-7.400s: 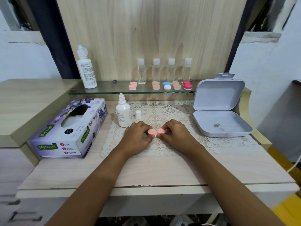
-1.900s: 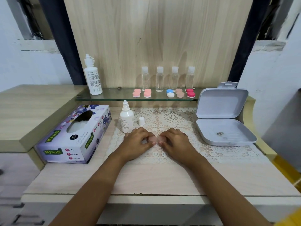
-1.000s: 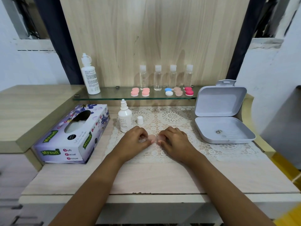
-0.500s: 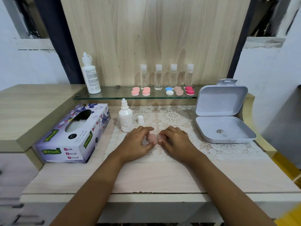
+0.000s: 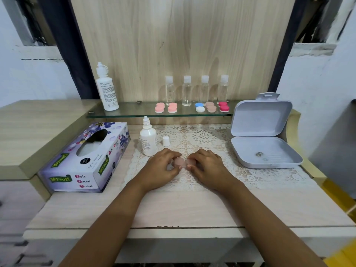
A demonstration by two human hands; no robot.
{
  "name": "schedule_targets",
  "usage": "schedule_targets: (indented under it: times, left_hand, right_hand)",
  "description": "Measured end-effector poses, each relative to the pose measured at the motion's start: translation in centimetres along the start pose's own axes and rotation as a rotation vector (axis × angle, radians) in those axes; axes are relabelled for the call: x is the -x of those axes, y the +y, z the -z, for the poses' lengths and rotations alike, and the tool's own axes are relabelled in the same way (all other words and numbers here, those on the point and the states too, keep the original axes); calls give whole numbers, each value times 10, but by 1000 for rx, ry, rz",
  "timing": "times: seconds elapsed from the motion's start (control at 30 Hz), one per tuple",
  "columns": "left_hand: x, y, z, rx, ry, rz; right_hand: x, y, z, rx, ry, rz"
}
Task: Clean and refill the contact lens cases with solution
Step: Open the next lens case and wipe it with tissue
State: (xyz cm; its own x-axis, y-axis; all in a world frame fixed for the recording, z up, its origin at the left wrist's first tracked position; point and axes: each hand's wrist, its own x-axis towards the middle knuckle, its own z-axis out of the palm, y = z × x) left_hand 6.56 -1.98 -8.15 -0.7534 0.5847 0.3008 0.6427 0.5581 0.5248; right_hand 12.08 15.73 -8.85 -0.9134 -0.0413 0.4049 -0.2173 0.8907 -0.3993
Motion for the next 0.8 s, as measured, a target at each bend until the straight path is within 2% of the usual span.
schedule_targets:
  times: [0.13, 0.37, 0.5, 0.8]
  left_hand:
    - [-2, -2, 0, 24, -2, 1]
    - [-14, 5, 5, 160, 62, 153]
    - [-27, 9, 8, 112, 57, 188]
    - [-50, 1, 7, -50, -83, 187]
  right_hand:
    - [1, -1, 0, -23, 7, 4]
    - [0, 1, 1, -32, -1, 7]
    - [1, 1, 0, -42, -5, 0]
    - [1, 1, 1, -31, -15, -3]
